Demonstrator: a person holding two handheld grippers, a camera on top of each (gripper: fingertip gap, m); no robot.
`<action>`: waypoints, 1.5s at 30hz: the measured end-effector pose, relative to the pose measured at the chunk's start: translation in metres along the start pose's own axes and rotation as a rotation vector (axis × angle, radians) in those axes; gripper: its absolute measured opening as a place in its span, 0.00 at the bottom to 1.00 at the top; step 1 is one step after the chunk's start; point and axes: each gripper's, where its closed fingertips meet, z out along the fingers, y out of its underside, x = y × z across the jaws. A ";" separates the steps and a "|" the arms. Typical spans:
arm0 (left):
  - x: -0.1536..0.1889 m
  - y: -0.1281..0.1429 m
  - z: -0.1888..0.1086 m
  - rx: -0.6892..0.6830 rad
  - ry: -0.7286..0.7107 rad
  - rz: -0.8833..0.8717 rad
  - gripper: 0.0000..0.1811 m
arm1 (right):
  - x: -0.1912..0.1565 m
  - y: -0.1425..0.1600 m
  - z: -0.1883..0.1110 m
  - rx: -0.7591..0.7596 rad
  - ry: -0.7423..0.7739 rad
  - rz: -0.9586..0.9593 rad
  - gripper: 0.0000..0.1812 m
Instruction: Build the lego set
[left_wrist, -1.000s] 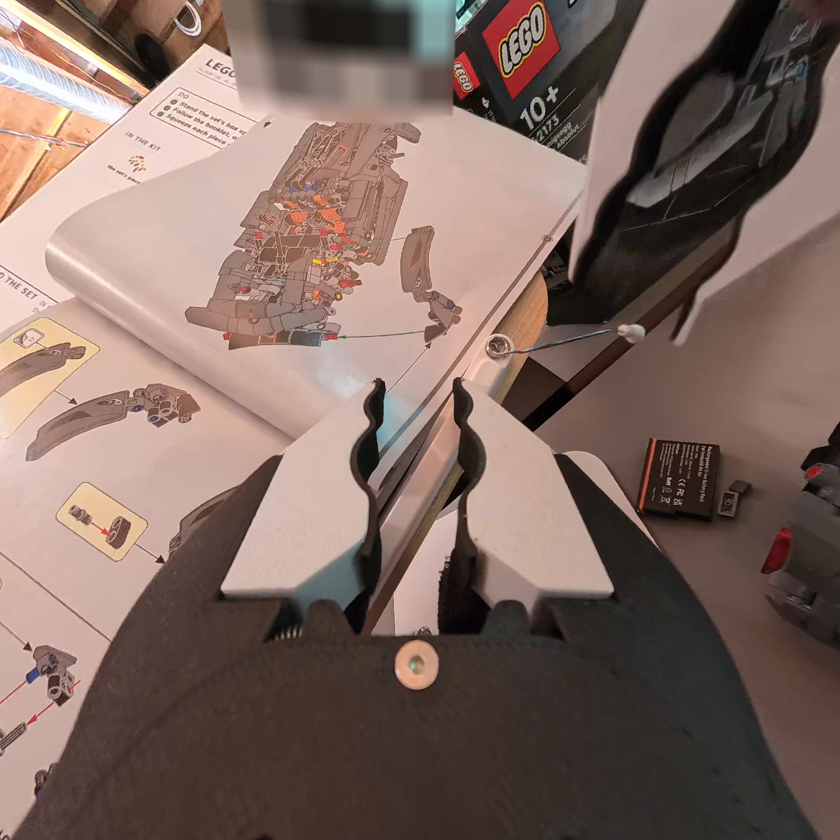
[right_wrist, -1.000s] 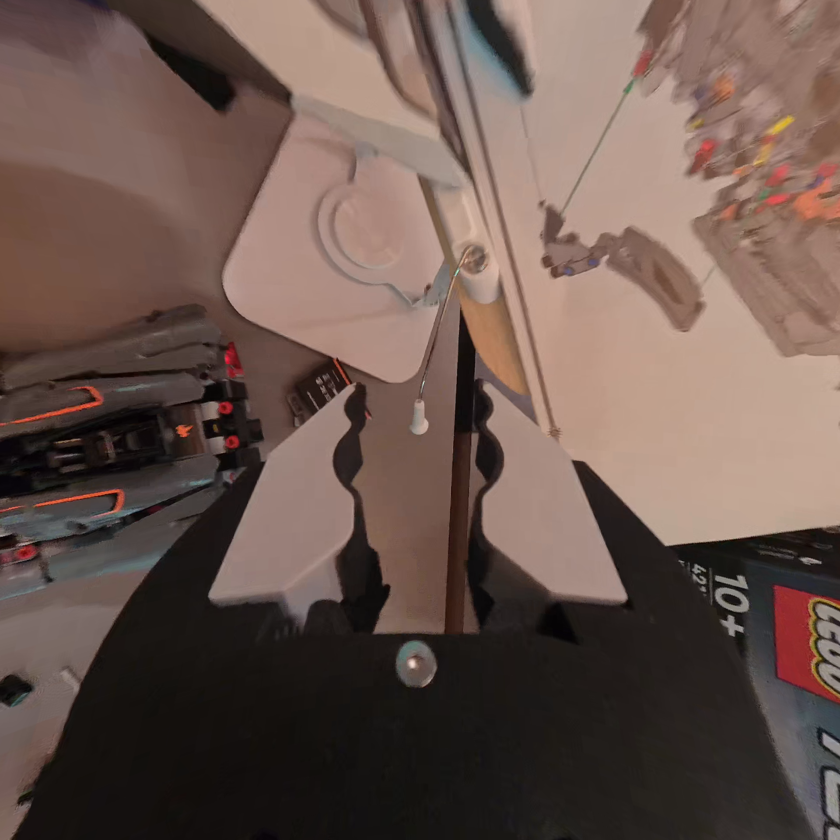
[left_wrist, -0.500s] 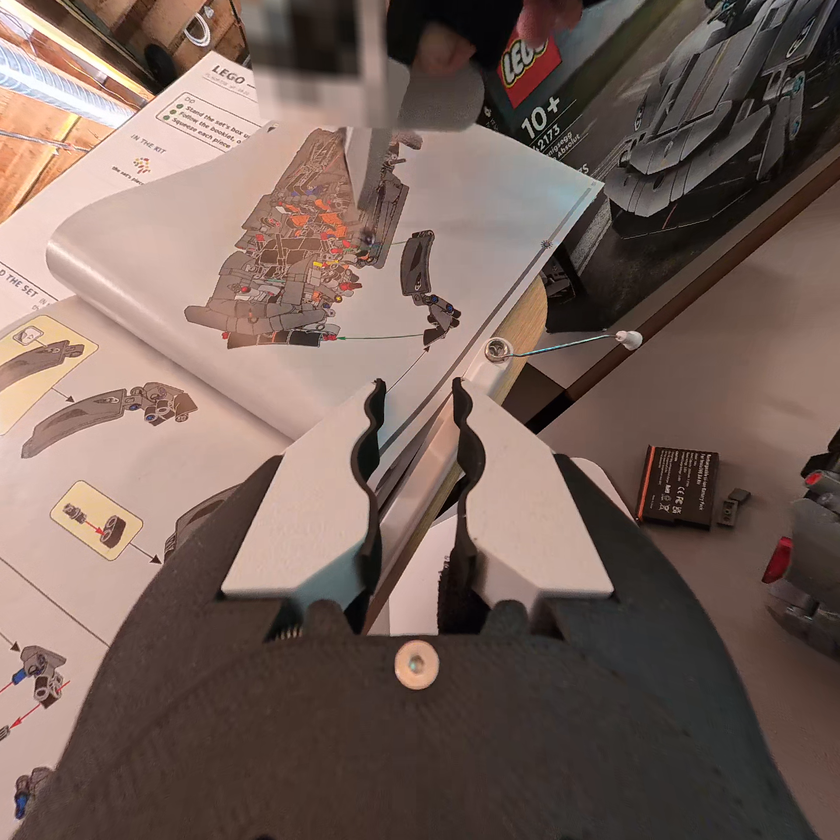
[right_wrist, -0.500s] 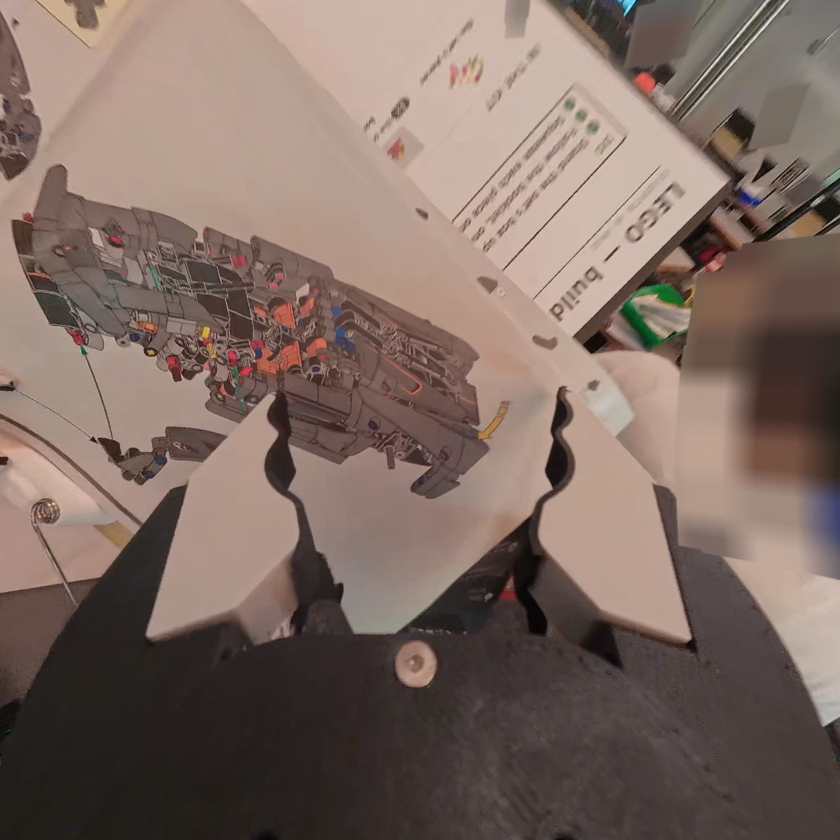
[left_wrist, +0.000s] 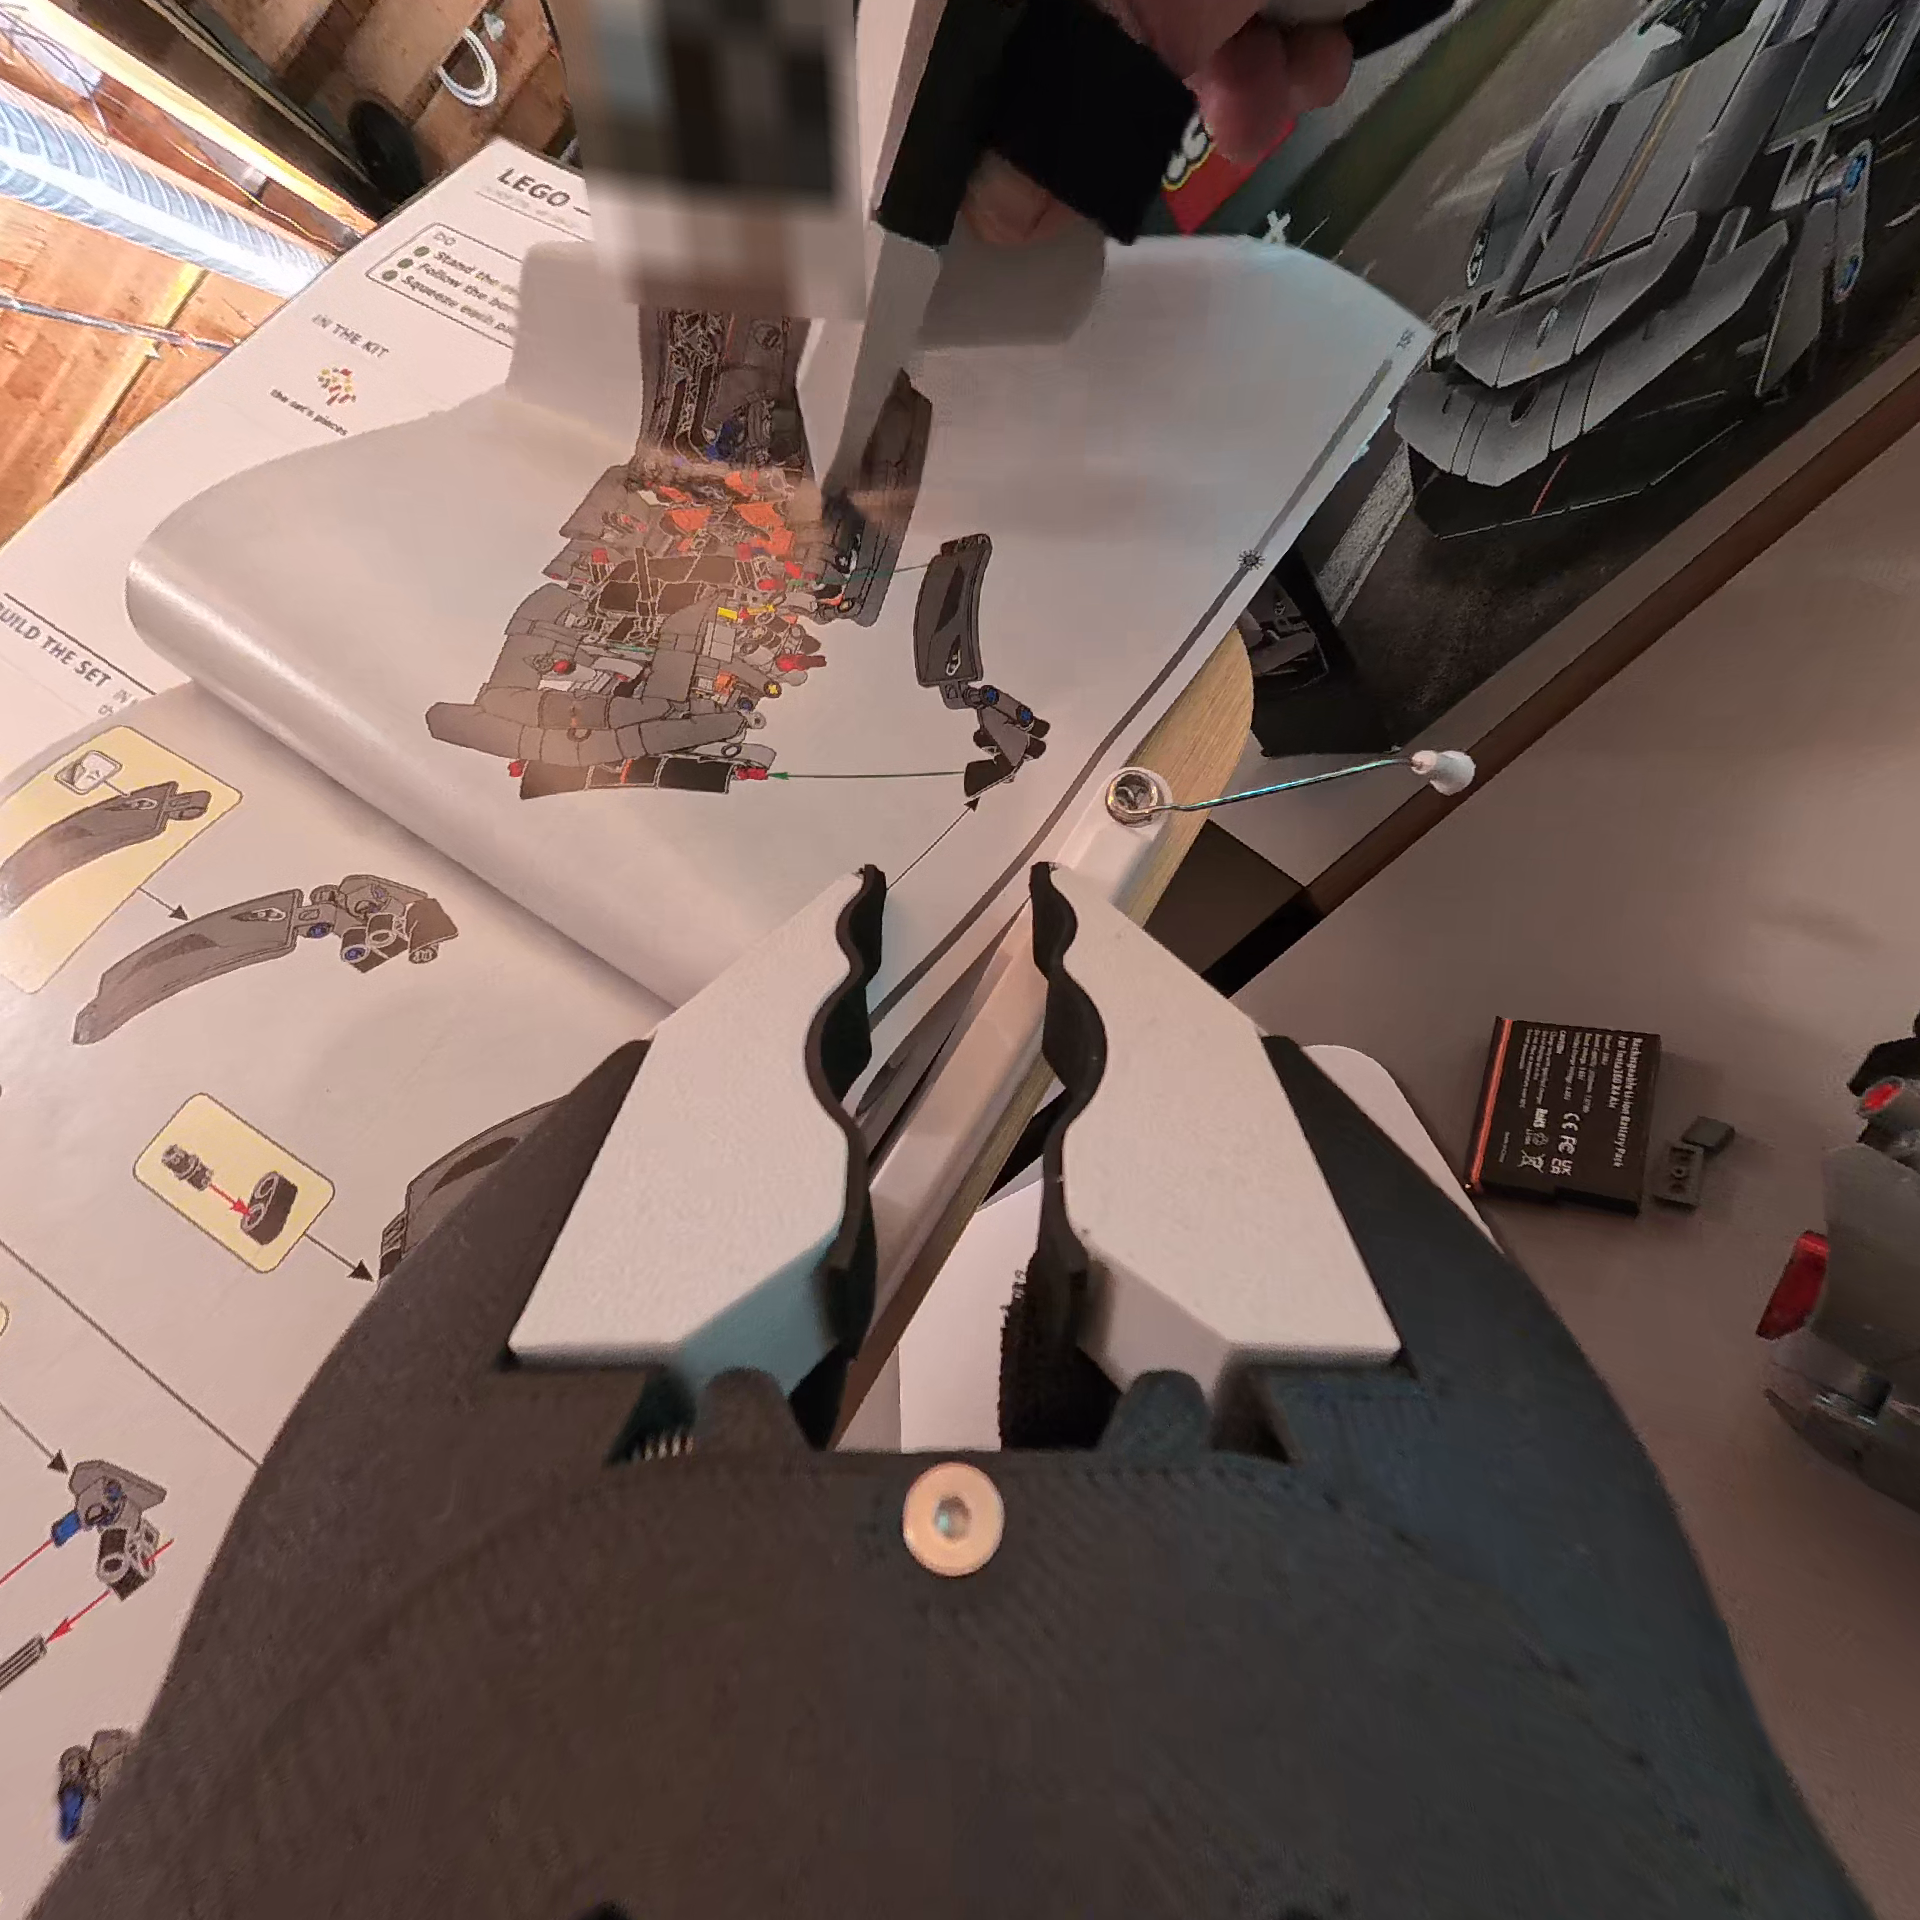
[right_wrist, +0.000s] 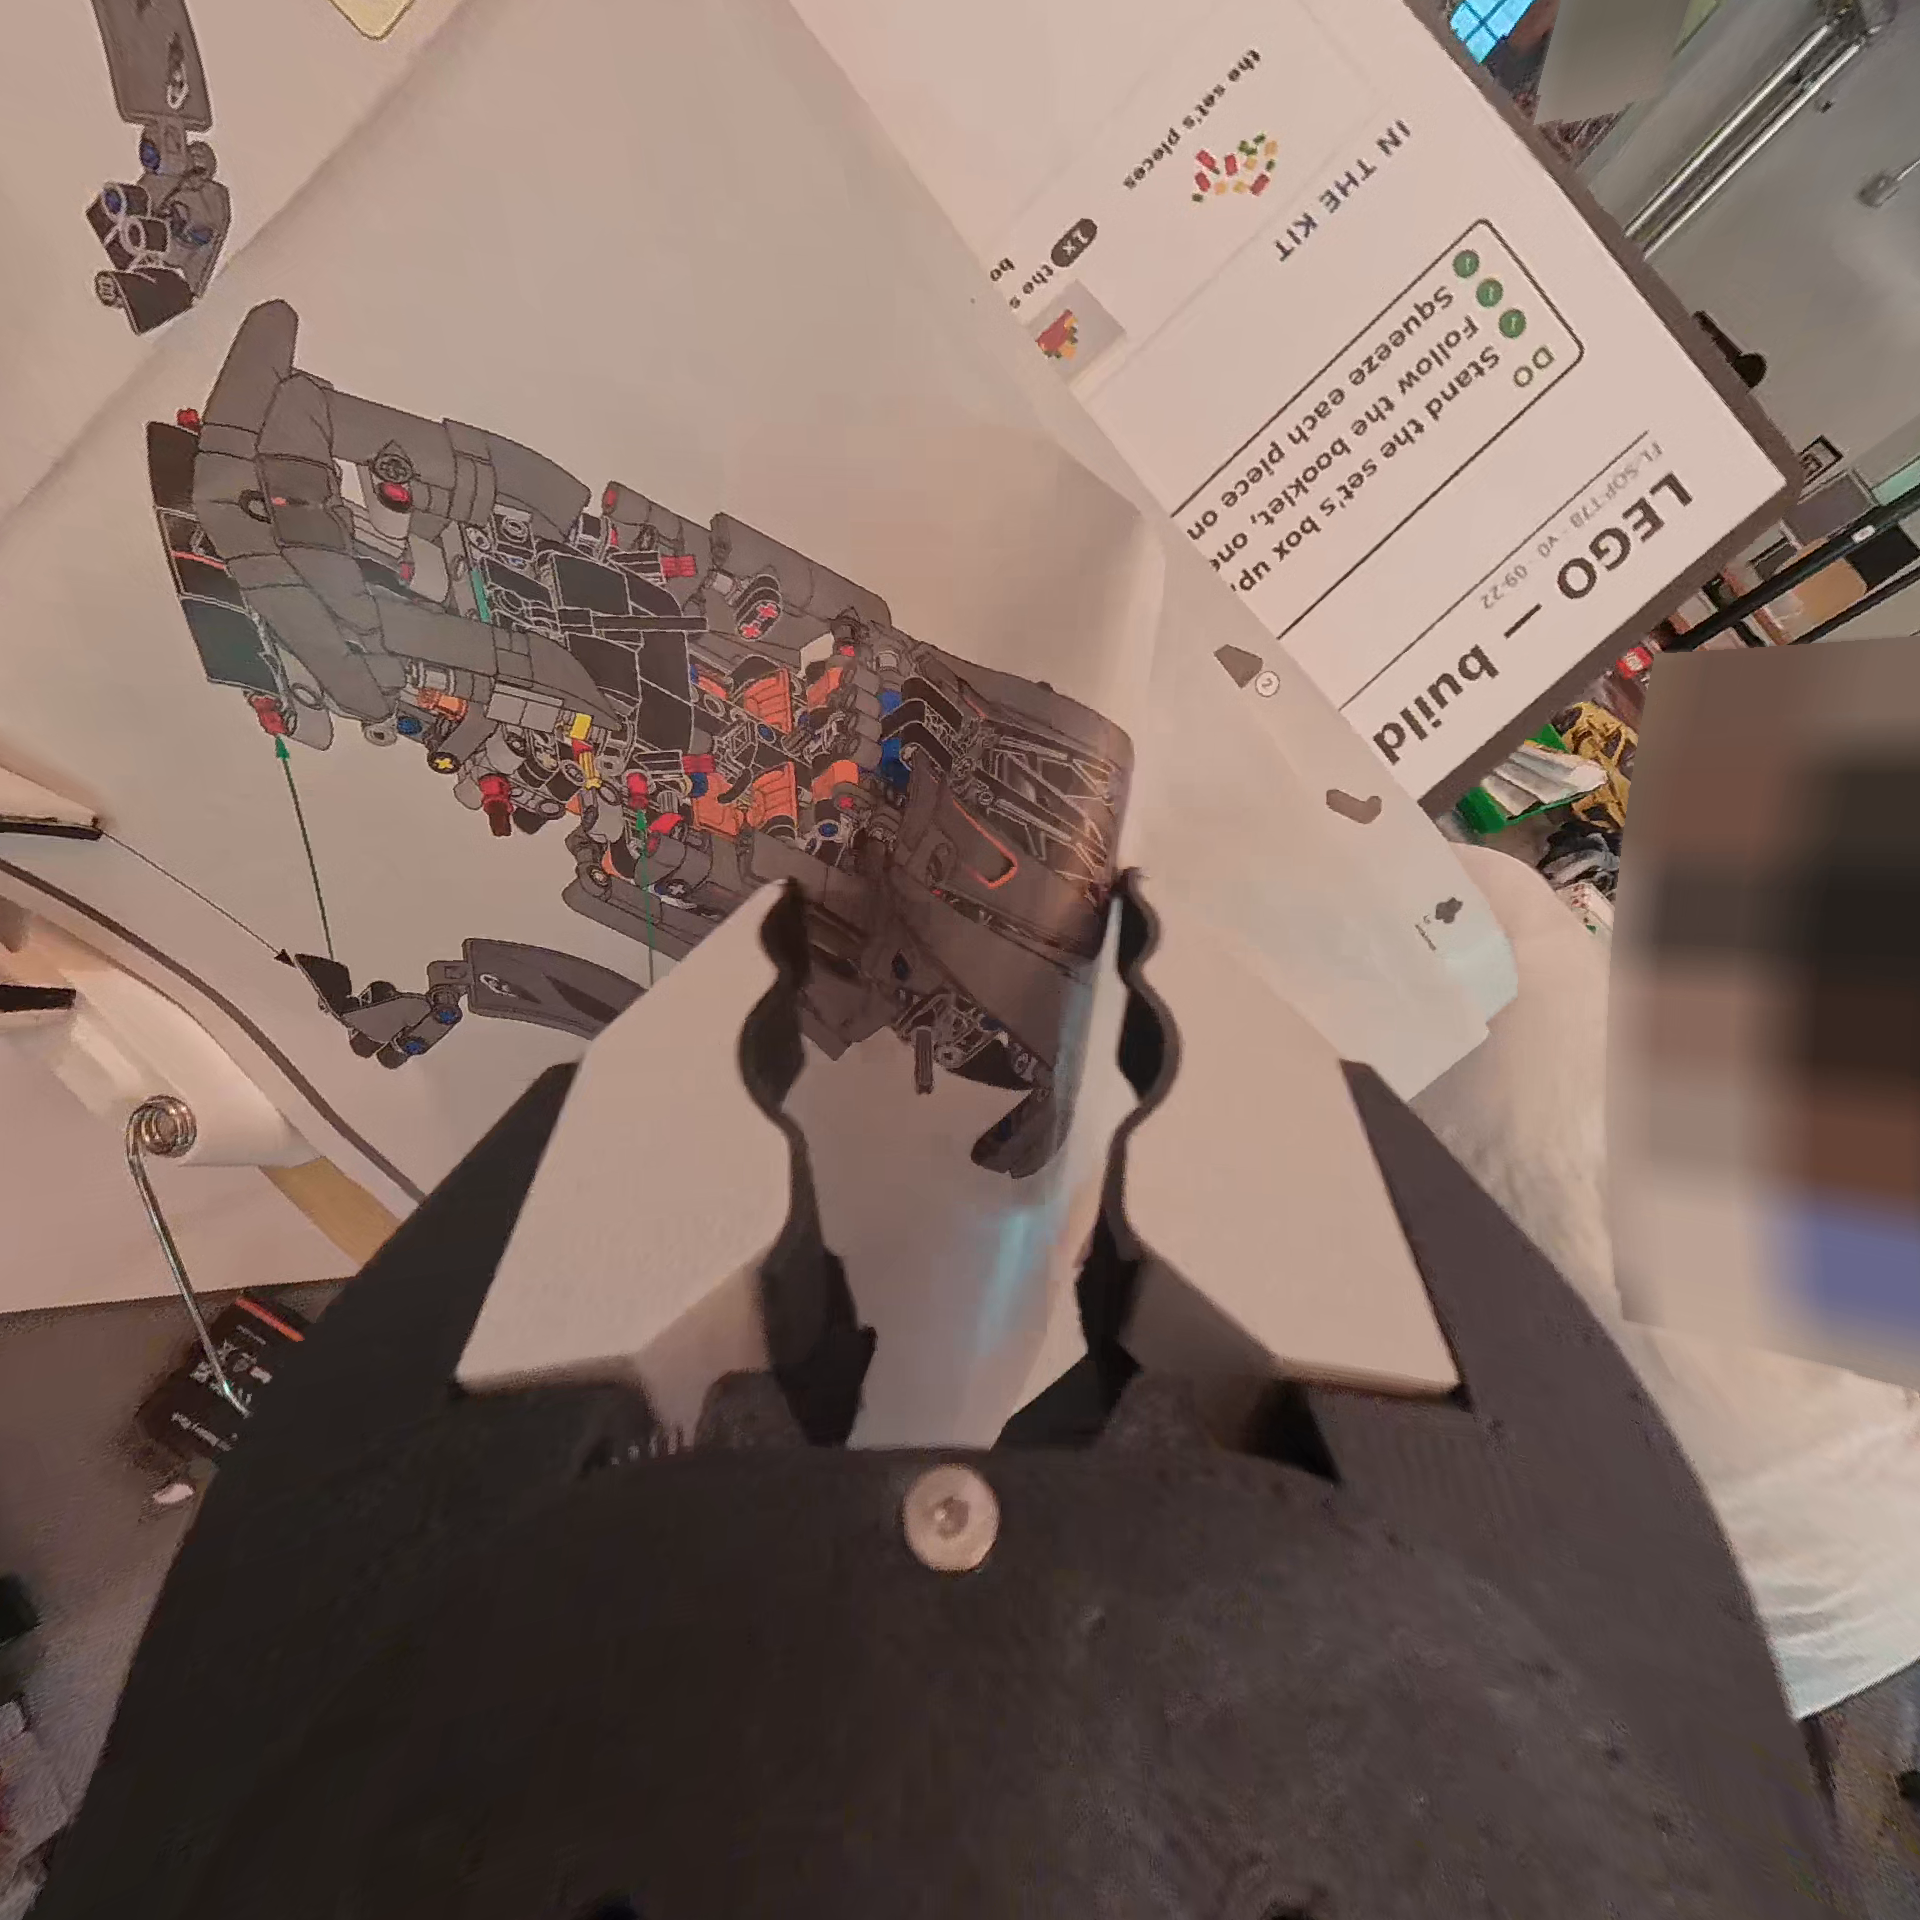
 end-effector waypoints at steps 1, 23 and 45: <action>0.001 0.000 0.000 0.001 0.000 0.006 0.14 | -0.001 -0.001 -0.001 -0.001 0.003 -0.017 0.24; -0.042 -0.062 -0.052 0.353 -0.292 0.083 0.56 | -0.128 -0.165 -0.086 0.218 -0.761 0.367 0.00; -0.132 -0.035 -0.109 0.611 -0.324 -0.513 0.00 | -0.091 -0.214 -0.107 0.620 -0.471 0.423 0.48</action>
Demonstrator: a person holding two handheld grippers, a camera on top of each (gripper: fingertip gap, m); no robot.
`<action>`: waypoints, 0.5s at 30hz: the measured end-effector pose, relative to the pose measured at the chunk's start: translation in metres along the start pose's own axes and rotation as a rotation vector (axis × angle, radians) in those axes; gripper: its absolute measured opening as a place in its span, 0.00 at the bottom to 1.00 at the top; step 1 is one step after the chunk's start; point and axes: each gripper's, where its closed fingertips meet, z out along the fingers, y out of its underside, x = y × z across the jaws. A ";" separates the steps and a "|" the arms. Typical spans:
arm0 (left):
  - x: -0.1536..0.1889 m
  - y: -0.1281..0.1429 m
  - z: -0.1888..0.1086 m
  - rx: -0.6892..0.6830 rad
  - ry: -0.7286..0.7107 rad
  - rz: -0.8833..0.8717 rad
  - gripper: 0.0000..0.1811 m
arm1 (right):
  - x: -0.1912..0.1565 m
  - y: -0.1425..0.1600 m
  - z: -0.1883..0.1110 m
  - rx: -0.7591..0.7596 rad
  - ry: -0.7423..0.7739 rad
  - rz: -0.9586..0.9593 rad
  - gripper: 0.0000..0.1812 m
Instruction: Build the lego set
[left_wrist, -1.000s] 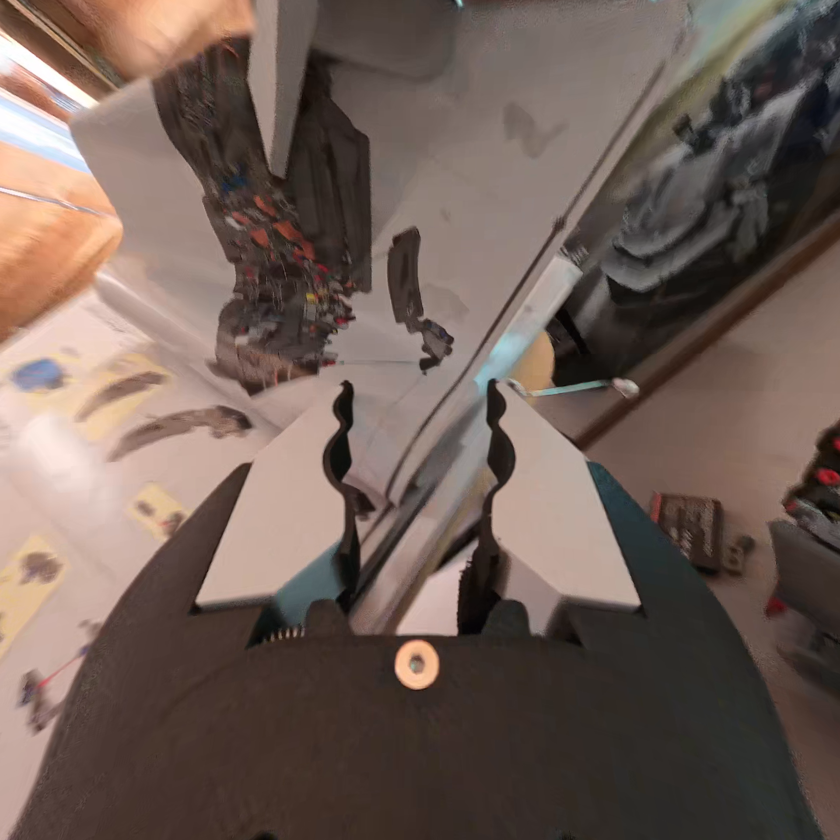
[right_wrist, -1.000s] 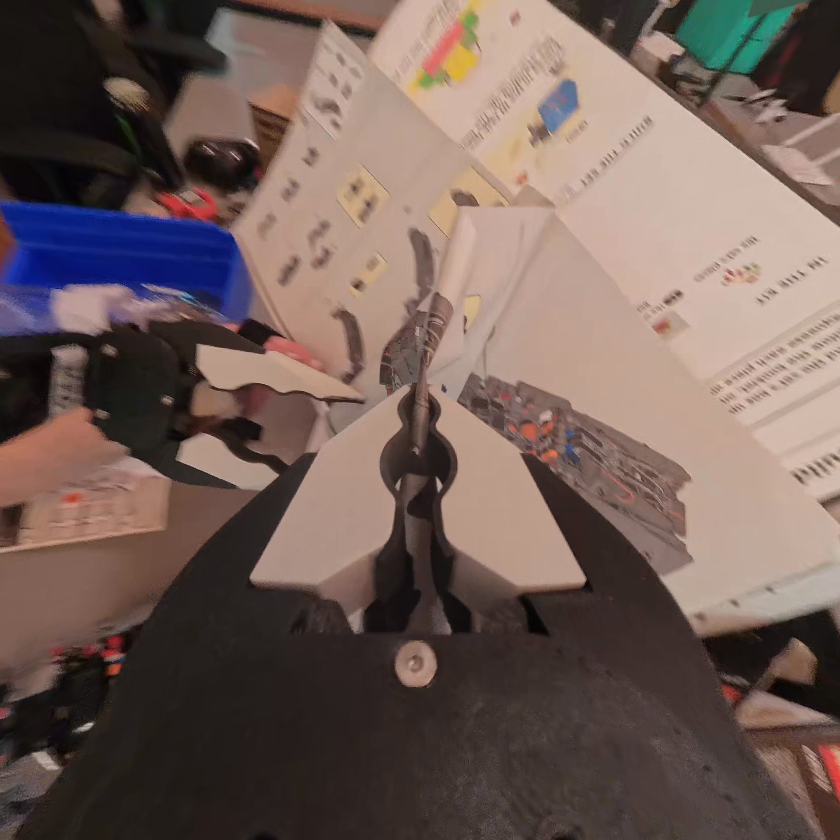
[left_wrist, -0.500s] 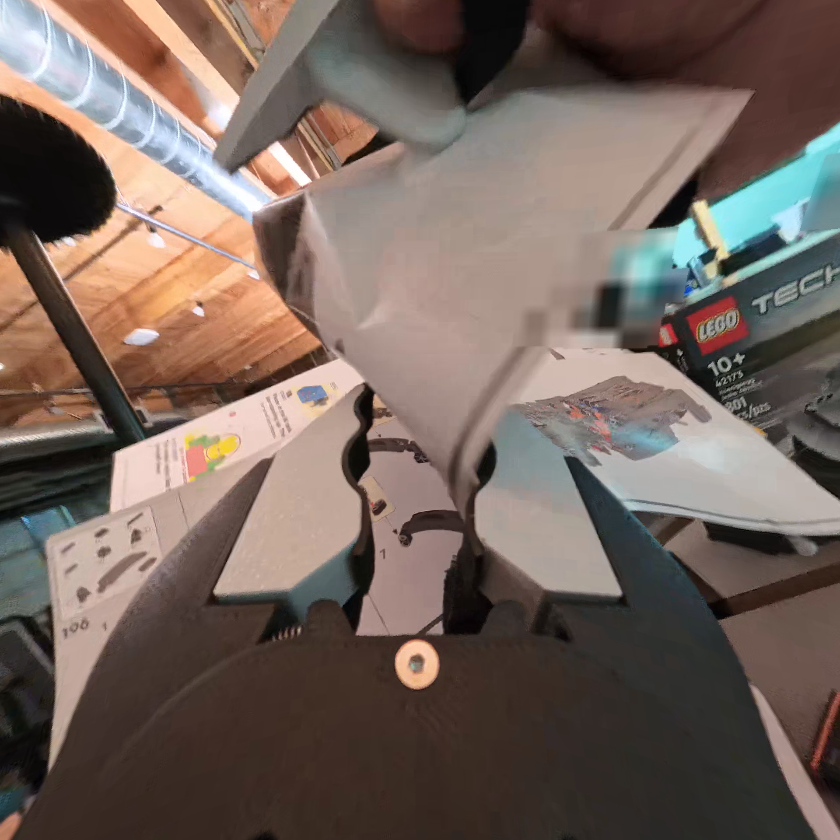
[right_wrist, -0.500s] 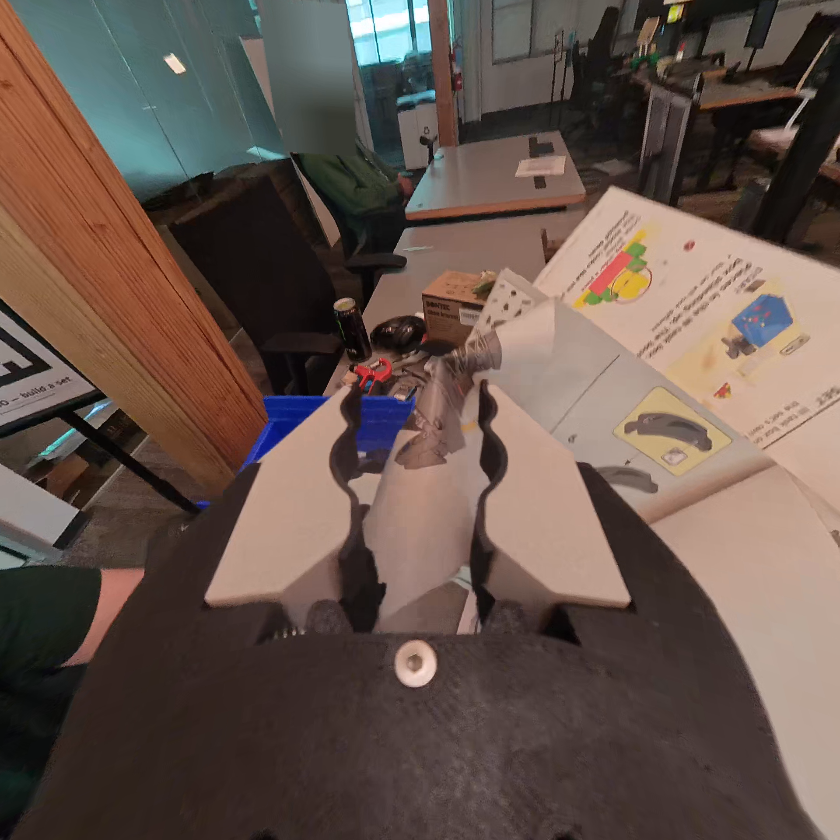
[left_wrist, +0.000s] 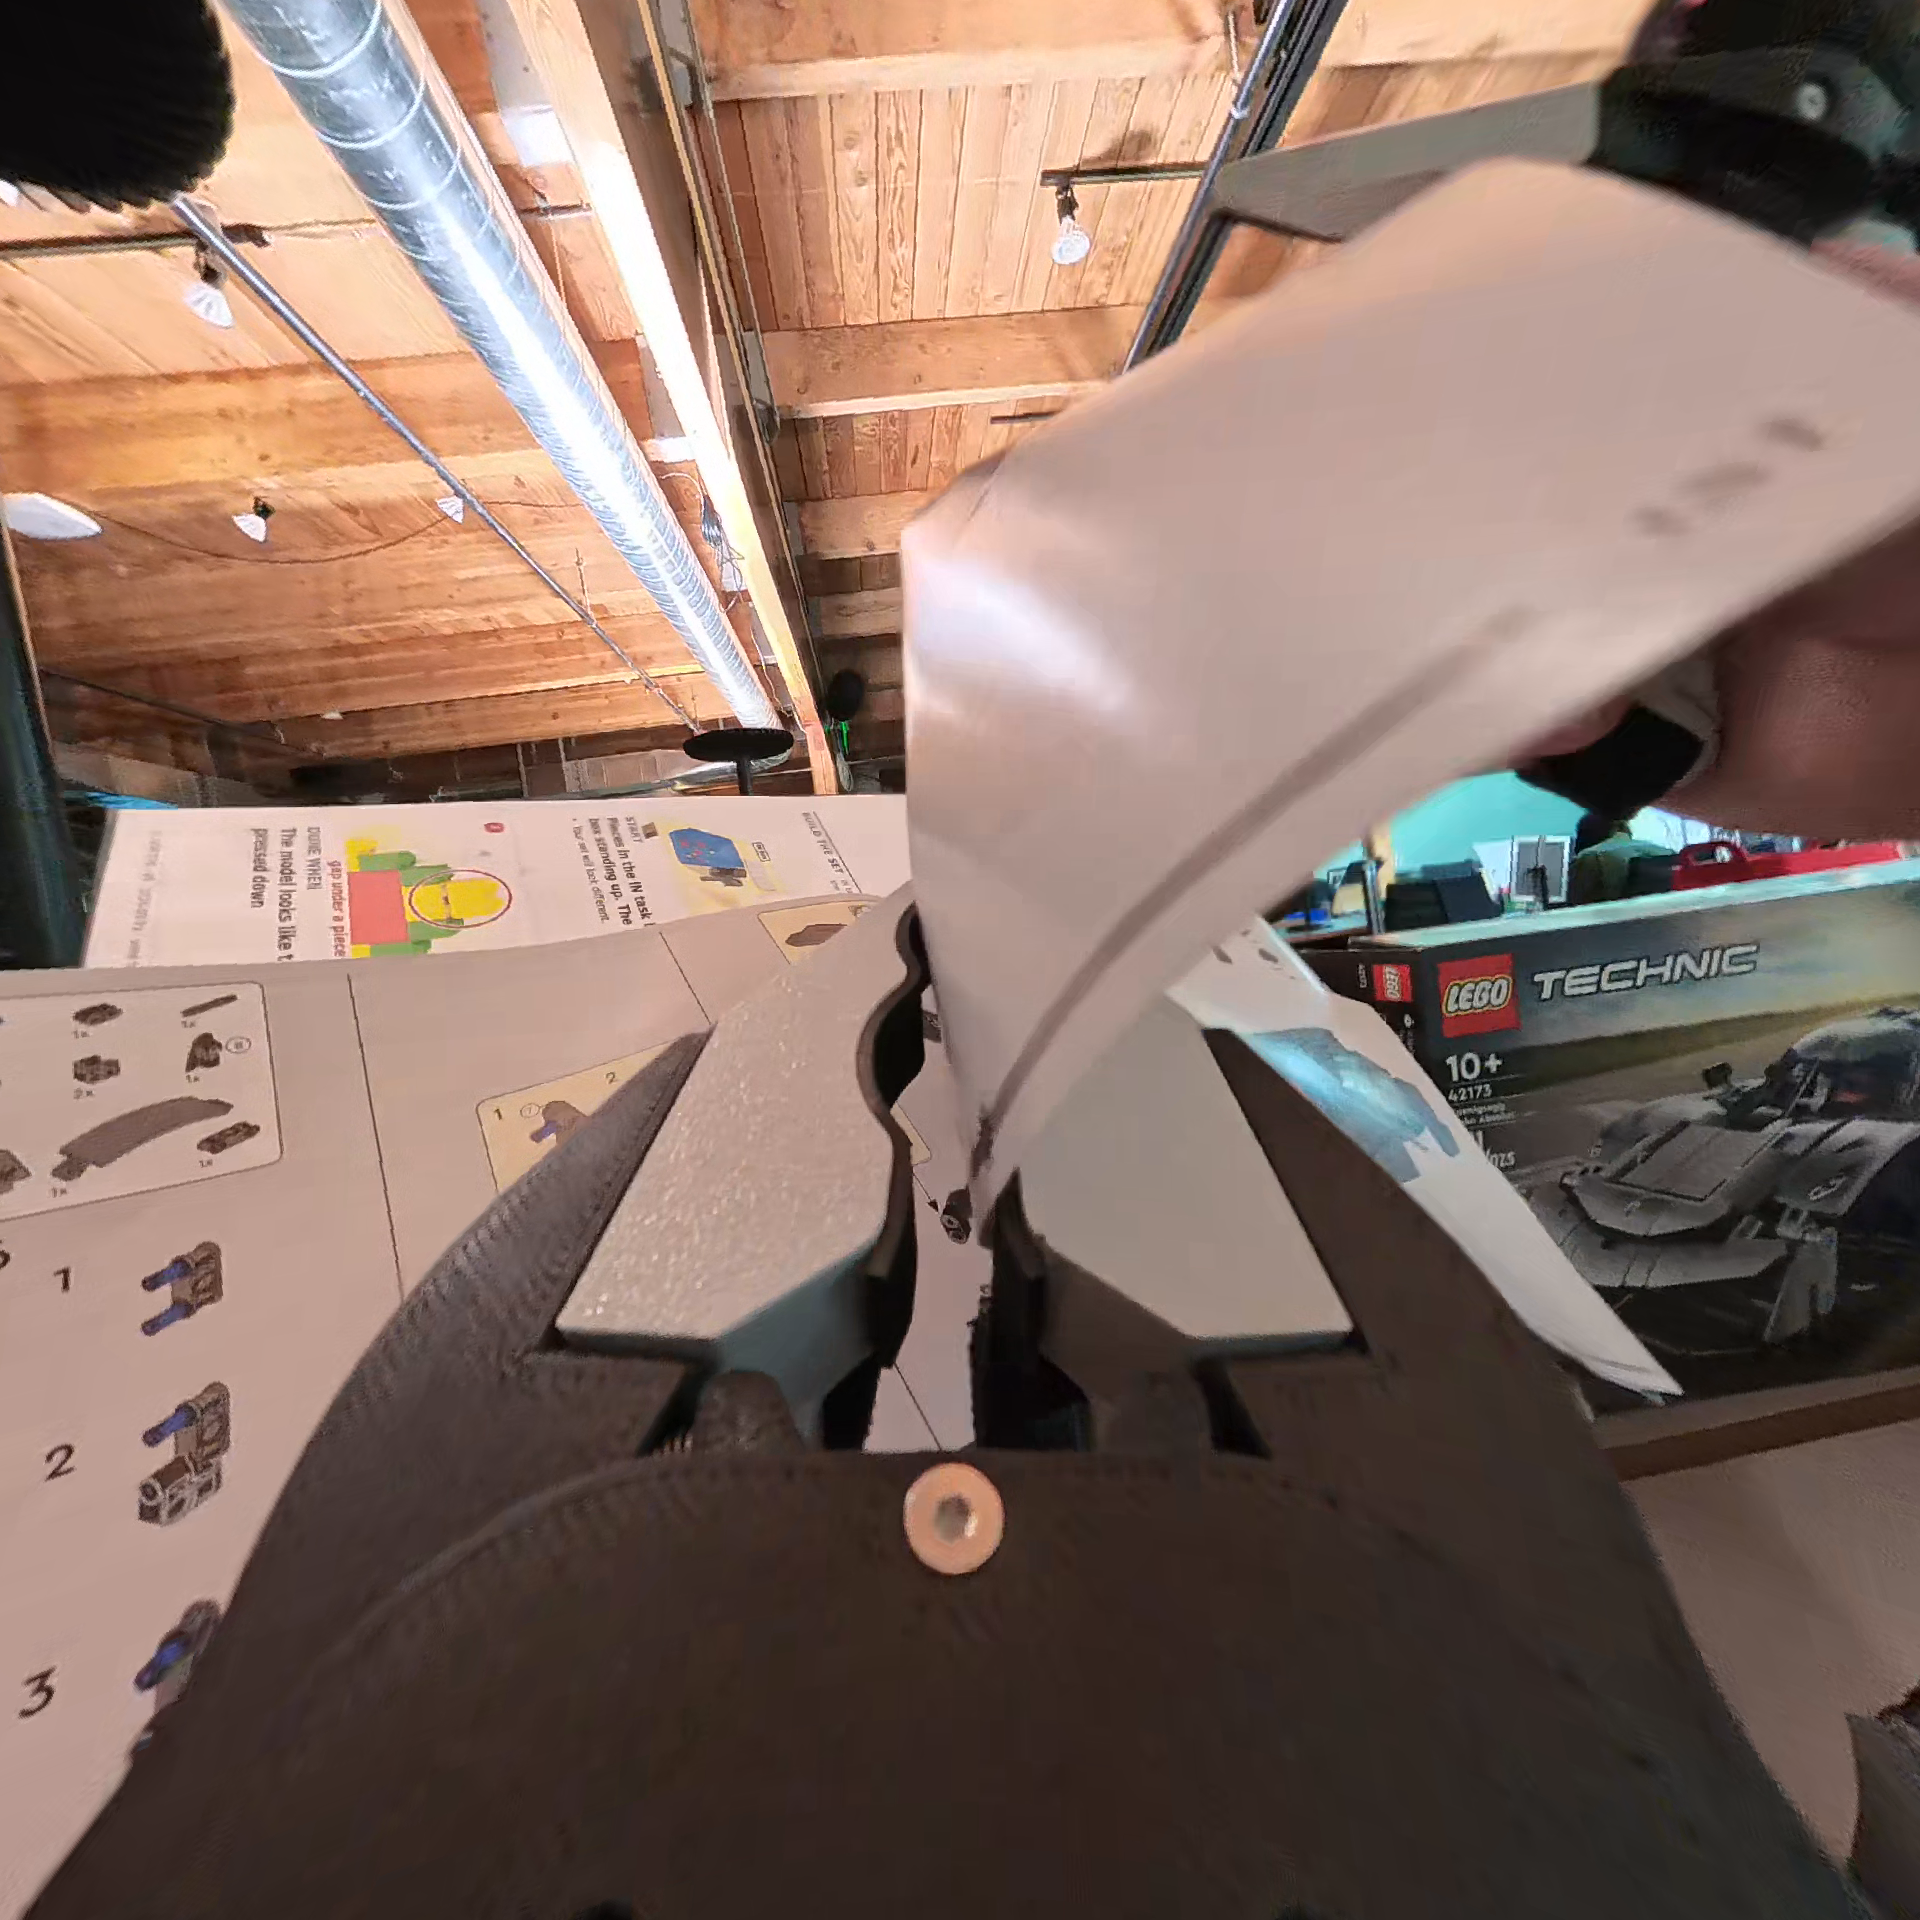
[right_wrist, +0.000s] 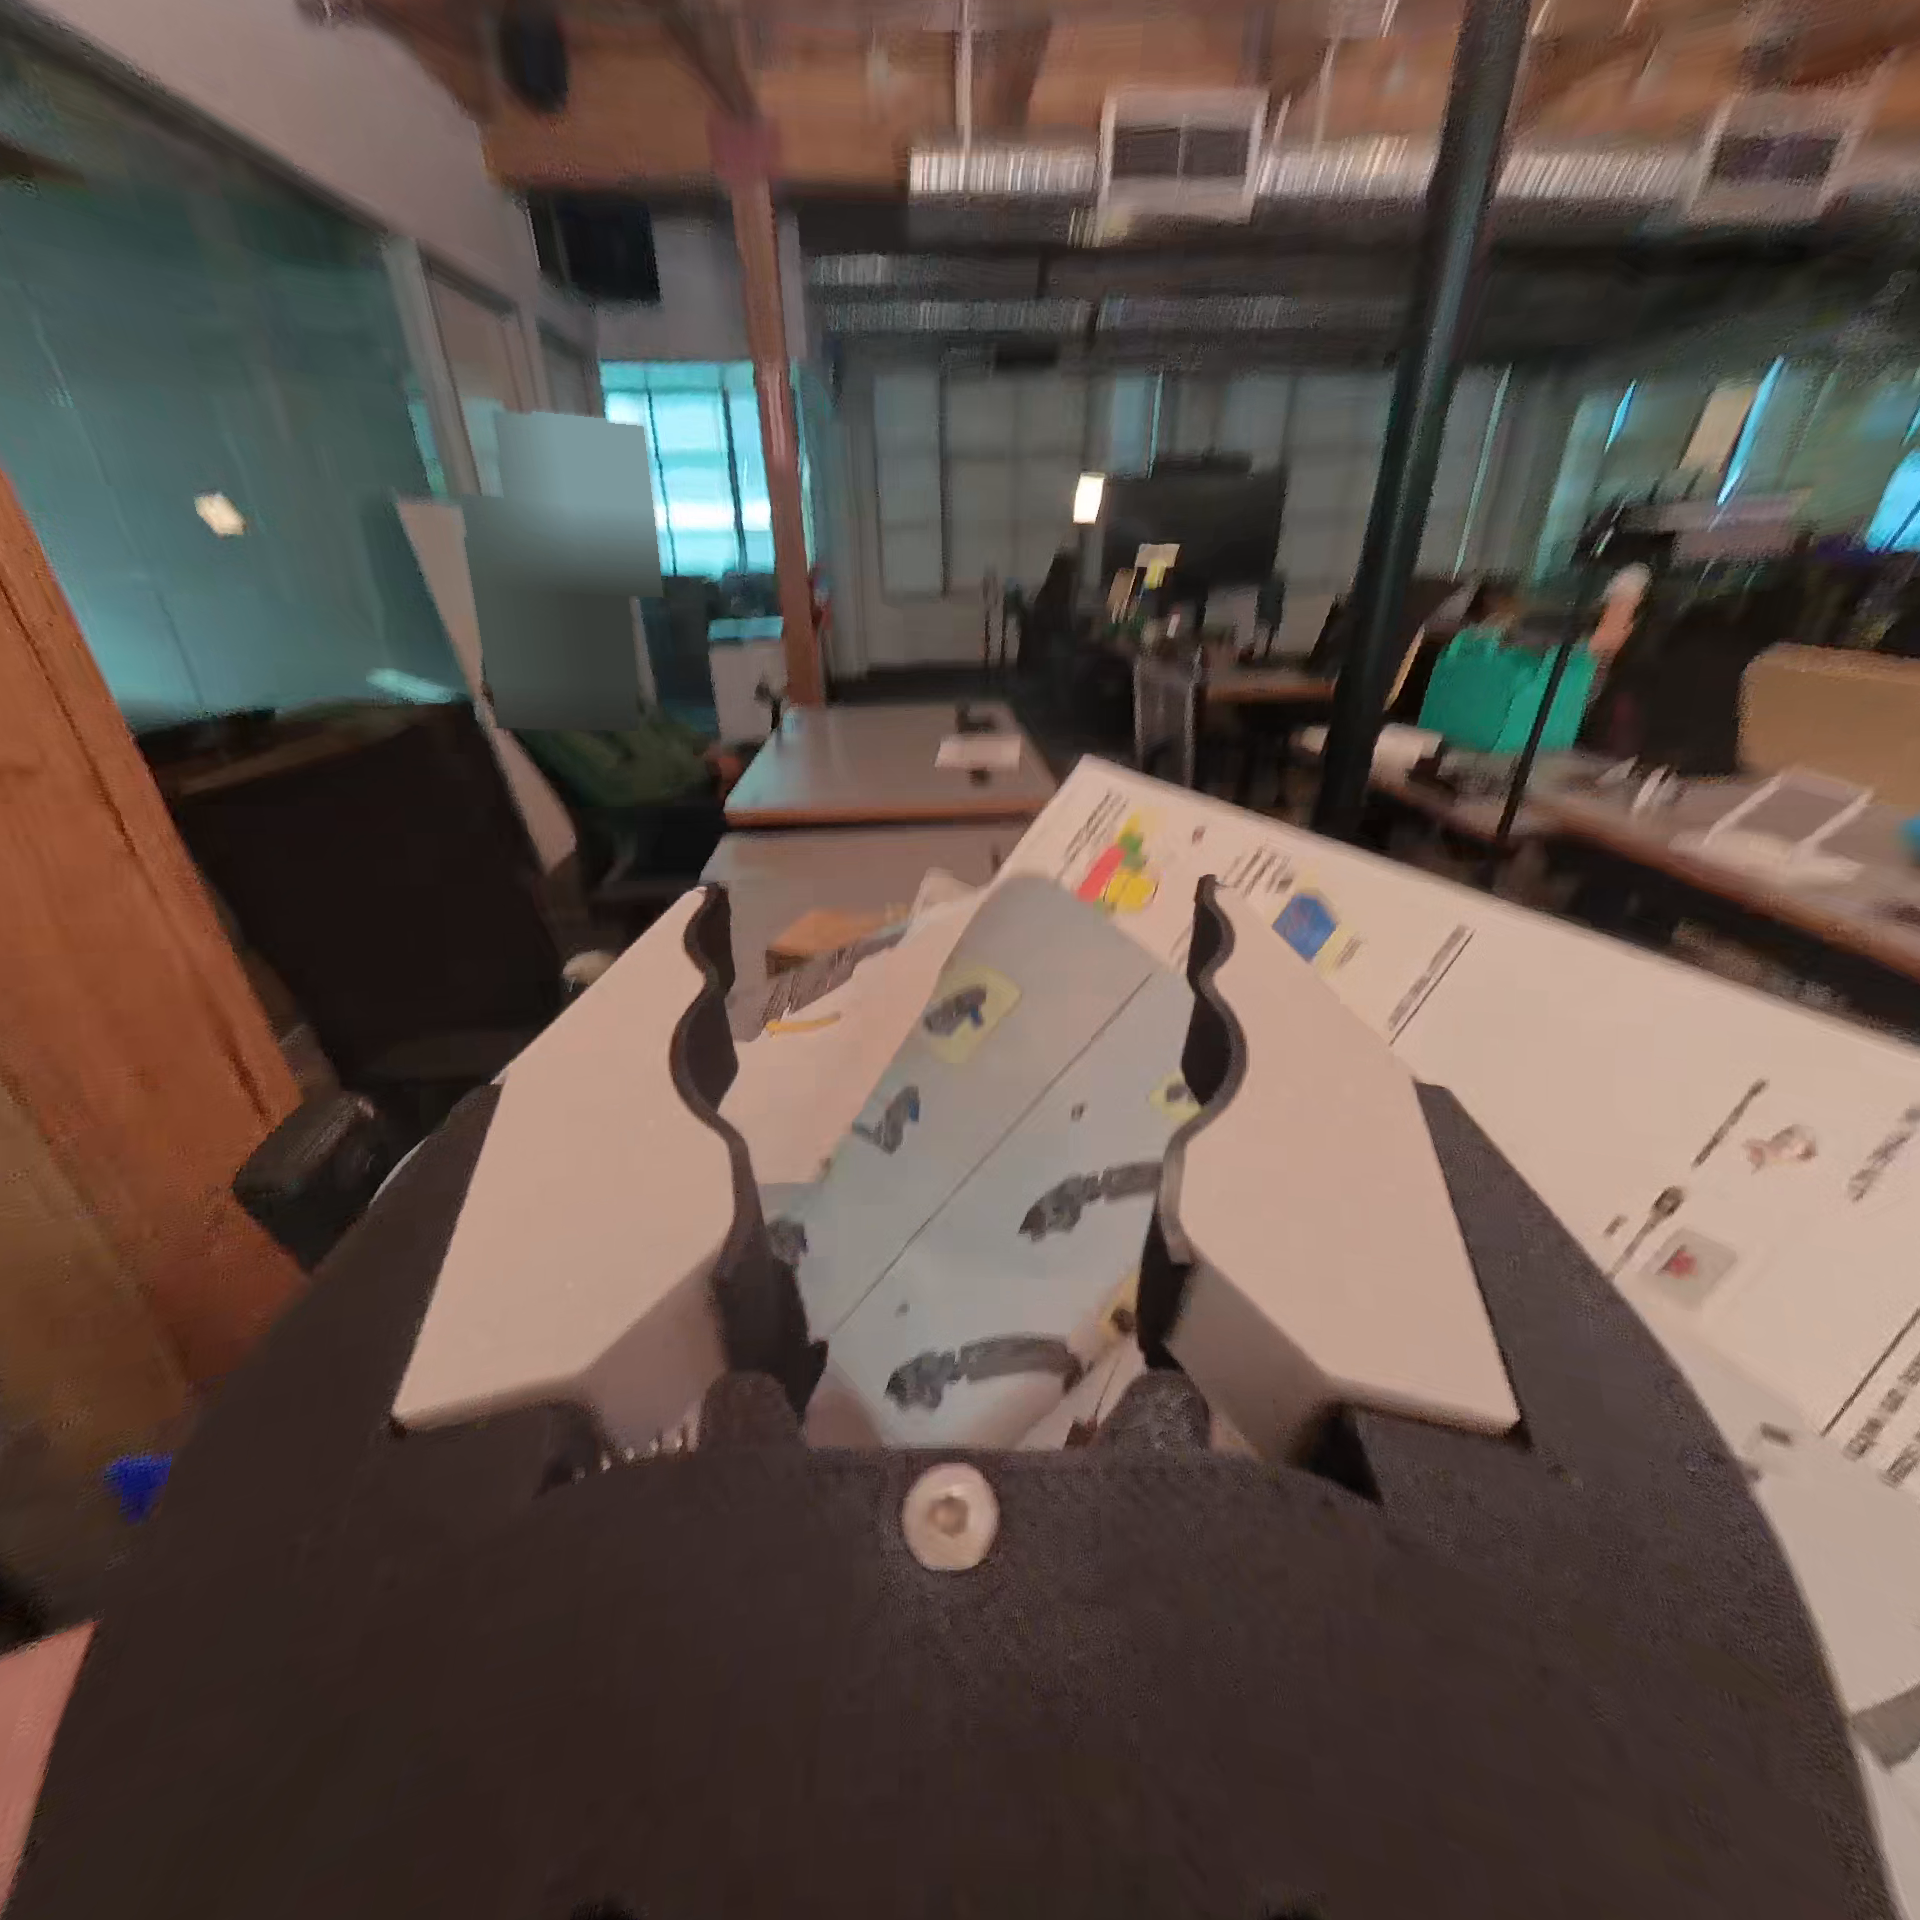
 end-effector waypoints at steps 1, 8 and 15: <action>-0.004 -0.002 0.000 0.011 -0.012 -0.029 0.01 | 0.002 -0.011 -0.007 0.076 0.023 -0.024 0.49; -0.067 -0.034 -0.024 0.088 -0.204 -0.238 0.00 | 0.010 0.020 0.000 0.005 0.013 0.004 0.43; -0.099 -0.054 -0.043 0.097 -0.340 -0.217 0.03 | -0.006 0.131 0.057 -0.398 0.001 -0.201 0.25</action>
